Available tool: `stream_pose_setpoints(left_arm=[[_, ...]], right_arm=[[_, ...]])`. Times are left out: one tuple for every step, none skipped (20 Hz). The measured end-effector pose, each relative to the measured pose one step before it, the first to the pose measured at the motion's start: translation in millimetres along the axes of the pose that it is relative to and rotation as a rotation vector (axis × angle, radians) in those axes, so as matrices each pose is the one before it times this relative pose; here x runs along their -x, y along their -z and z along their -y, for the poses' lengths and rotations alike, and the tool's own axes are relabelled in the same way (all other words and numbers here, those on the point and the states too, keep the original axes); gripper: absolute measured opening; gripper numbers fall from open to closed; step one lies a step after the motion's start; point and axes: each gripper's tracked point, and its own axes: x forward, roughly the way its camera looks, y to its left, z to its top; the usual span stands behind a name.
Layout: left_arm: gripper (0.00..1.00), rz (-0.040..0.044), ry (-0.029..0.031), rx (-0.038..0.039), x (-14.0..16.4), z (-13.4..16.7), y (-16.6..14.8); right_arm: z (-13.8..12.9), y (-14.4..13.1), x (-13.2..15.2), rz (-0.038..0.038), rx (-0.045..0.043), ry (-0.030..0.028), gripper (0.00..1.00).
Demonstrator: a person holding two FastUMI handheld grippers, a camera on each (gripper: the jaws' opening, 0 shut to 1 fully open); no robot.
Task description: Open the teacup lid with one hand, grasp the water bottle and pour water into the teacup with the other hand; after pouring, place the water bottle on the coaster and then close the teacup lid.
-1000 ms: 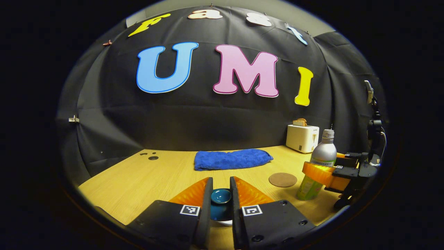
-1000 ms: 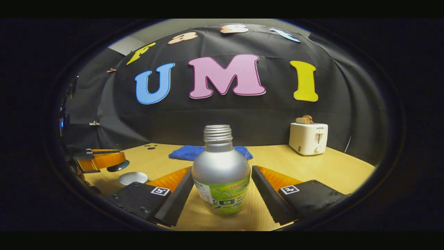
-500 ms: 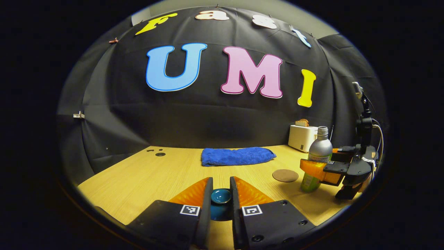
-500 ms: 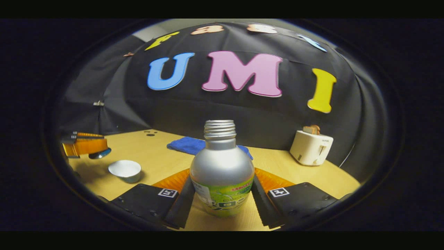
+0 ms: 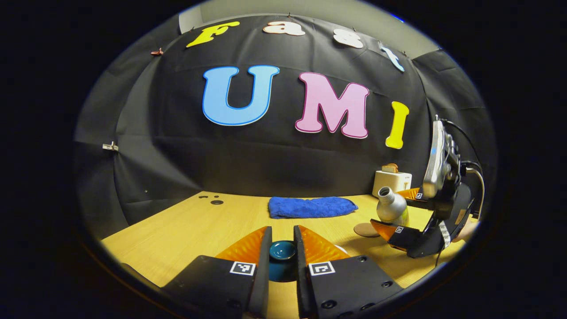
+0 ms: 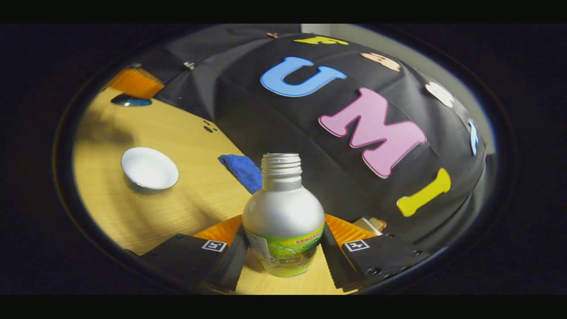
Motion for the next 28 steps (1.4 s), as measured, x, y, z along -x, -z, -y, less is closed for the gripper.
stream_pose_setpoints(left_arm=[[0.3, 0.00141, -0.00454, 0.00124, 2.34, -5.76, 0.04], [0.3, -0.00176, -0.00405, 0.00157, 1.52, -4.98, 0.1], [0.32, -0.00161, -0.00403, 0.00231, 2.33, -5.12, 1.09], [0.29, 0.00037, -0.00171, 0.00166, 1.44, -4.0, -0.07], [0.3, -0.00075, -0.0027, 0.00063, 1.23, -3.81, 0.57], [0.3, -0.0006, -0.00171, -0.00045, 1.57, -3.99, 0.52], [0.3, -0.00147, -0.00183, -0.00157, -0.86, -2.69, 1.51], [0.3, -0.002, -0.00436, -0.00253, -1.2, -3.51, 1.52], [0.3, -0.00471, -0.00553, -0.00006, -0.27, -4.29, 1.67], [0.29, -0.00404, -0.00166, 0.00416, -0.15, -2.83, 1.29], [0.29, -0.00317, 0.0003, 0.00647, 0.19, -3.31, 1.64], [0.3, -0.00174, -0.00137, 0.00584, 0.08, -3.07, 0.96], [0.3, -0.00053, -0.00344, 0.00326, -0.08, -3.42, 0.75], [0.3, 0.00077, -0.0055, 0.00083, -0.49, -4.31, -0.39], [0.3, 0.00098, -0.00632, 0.00006, -0.01, -3.4, 0.64], [0.3, 0.00019, -0.00403, 0.00089, 0.3, -3.09, -0.04], [0.3, -0.00089, -0.00268, 0.00247, 0.07, -3.0, 1.03], [0.3, -0.002, -0.00227, 0.00472, -0.21, -2.19, 0.88], [0.29, -0.0033, -0.00061, 0.00502, -0.17, -2.03, 1.58], [0.29, -0.00329, -0.00015, 0.00391, 0.23, -2.06, 1.45], [0.29, -0.00358, -0.00266, 0.00305, -0.18, -3.11, 2.0], [0.33, -0.00261, -0.00345, 0.00344, 0.03, -2.79, 0.61], [0.3, -0.00299, -0.00279, 0.00396, 0.58, -2.7, 0.72], [0.32, -0.00332, -0.00242, 0.0048, -0.17, -2.56, 1.12], [0.3, -0.00203, -0.00129, 0.00516, -0.64, -1.33, 1.65], [0.3, -0.00275, -0.00238, 0.00315, -0.06, -1.81, 0.91], [0.3, -0.00169, -0.00258, 0.00098, -0.14, -1.53, 1.02], [0.32, -0.00192, -0.00335, 0.00042, -0.18, -1.76, 0.54]], right_arm=[[-2.86, -2.51, -1.07, 0.01019, 0.04362, 0.00051, 0.8], [-2.38, -2.17, -1.07, 0.0071, 0.03251, -0.003, 0.8], [-2.61, -1.5, -0.31, 0.00344, 0.02862, -0.00108, 0.77], [-1.5, -0.68, -1.09, -0.00019, 0.03012, 0.00365, 0.77], [0.13, -2.14, -1.31, 0.00533, 0.03612, 0.00889, 0.77], [1.53, -2.59, 0.05, 0.00846, 0.0442, 0.01594, 0.77], [-0.13, -1.79, -2.05, 0.00594, 0.04442, 0.00914, 0.8], [-1.37, -1.26, -1.66, 0.00646, 0.03884, 0.0, 0.8], [0.73, -1.07, -0.31, 0.00652, 0.03088, -0.00341, 0.8], [-1.06, -4.37, 0.78, 0.00801, 0.02581, -0.00298, 0.77], [-0.61, -3.8, 0.35, 0.00785, 0.0207, -0.00018, 0.8], [-2.91, -1.74, -7.13, 0.00778, 0.01811, -0.00268, 0.77], [-1.88, -2.59, -3.25, 0.0086, 0.01857, -0.00399, 0.77], [-1.11, -2.98, -1.48, 0.01162, 0.02178, -0.00915, 0.8], [-3.92, -2.81, -2.1, 0.00587, 0.02037, -0.01349, 0.8], [-5.03, -1.86, -0.5, 0.00443, 0.01619, -0.01857, 0.8], [-4.66, -2.87, -2.13, 0.00761, 0.01513, -0.01428, 0.8], [-2.17, -1.85, -1.04, 0.00598, 0.02009, -0.00653, 0.8], [0.11, -1.46, -1.32, 0.00621, 0.01644, -0.00085, 0.8], [-0.42, -0.99, -0.73, 0.0046, 0.02034, 0.00037, 0.8], [-0.39, -3.02, -1.61, 0.00334, 0.02404, 0.00027, 0.8], [-0.82, 0.12, -0.14, 0.00132, 0.02412, 0.00066, 0.8], [-0.21, -1.63, -1.9, 0.00334, 0.02481, -0.00017, 0.8], [-1.45, -1.66, 0.25, 0.00546, 0.01688, -0.00365, 0.8], [-0.73, 0.15, -0.95, 0.00459, 0.01224, -0.00444, 0.8], [0.17, -0.42, 0.82, 0.00358, 0.01191, -0.00161, 0.8], [-0.41, -1.08, -0.65, 0.00329, 0.01368, -0.00131, 0.8], [-1.52, -1.16, 1.11, 0.00314, 0.01672, -0.00116, 0.8]])
